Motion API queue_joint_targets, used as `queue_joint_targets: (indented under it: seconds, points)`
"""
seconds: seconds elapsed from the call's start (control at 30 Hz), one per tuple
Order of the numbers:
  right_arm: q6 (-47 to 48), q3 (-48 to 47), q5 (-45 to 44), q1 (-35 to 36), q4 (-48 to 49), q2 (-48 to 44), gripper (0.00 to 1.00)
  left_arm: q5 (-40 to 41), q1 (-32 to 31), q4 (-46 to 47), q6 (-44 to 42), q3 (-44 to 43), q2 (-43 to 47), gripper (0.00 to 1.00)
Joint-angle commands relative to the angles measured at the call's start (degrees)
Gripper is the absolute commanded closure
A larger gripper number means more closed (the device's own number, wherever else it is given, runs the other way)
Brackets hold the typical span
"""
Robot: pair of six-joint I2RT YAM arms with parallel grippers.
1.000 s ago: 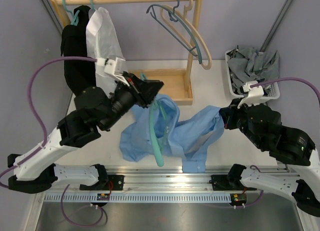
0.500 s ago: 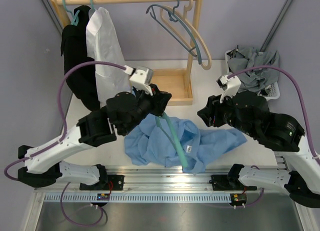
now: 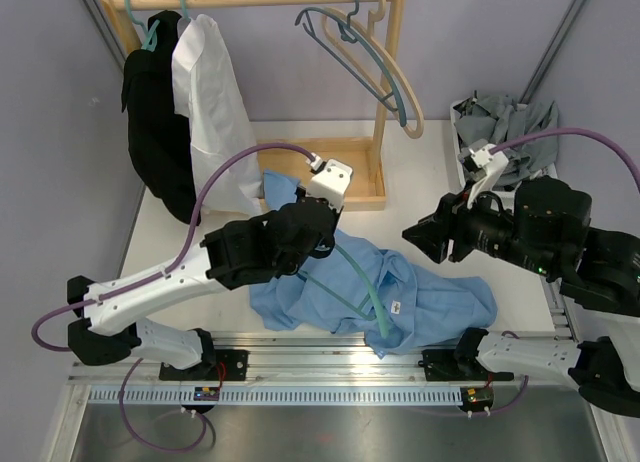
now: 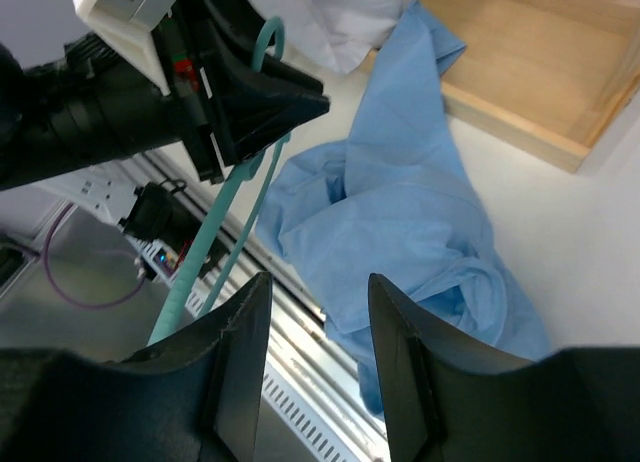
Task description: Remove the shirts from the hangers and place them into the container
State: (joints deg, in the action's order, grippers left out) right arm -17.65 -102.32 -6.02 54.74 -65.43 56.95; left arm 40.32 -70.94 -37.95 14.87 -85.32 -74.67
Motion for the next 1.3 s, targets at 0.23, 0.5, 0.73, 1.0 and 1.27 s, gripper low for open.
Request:
queue_joint_targets:
  seconds: [0.23, 0.5, 0.73, 1.0, 1.27]
  points:
    - [-2.21, 6.96, 13.66, -0.16, 4.17, 0.36, 0.50, 0.38, -0.17, 0.08, -3.18, -5.12, -6.88, 1.00]
    - [-3.00, 10.21, 15.77, -0.16, 4.26, -0.17, 0.50, 0.20, -0.17, 0.25, -4.41, -9.42, -10.40, 1.00]
    - [-4.41, 15.74, 18.41, 0.01, 5.93, -0.70, 0.50, 1.08, -0.08, 0.08, -5.73, -12.94, -11.45, 1.00]
    - [-4.32, 16.46, 18.59, 0.37, 5.75, -0.61, 0.89, 0.90, -0.08, 0.25, -6.00, -14.53, -12.60, 1.00]
    - [-3.80, 16.10, 17.71, 0.37, 5.66, -0.79, 1.00, 2.14, -0.08, 0.68, -4.15, -13.12, -10.06, 0.41]
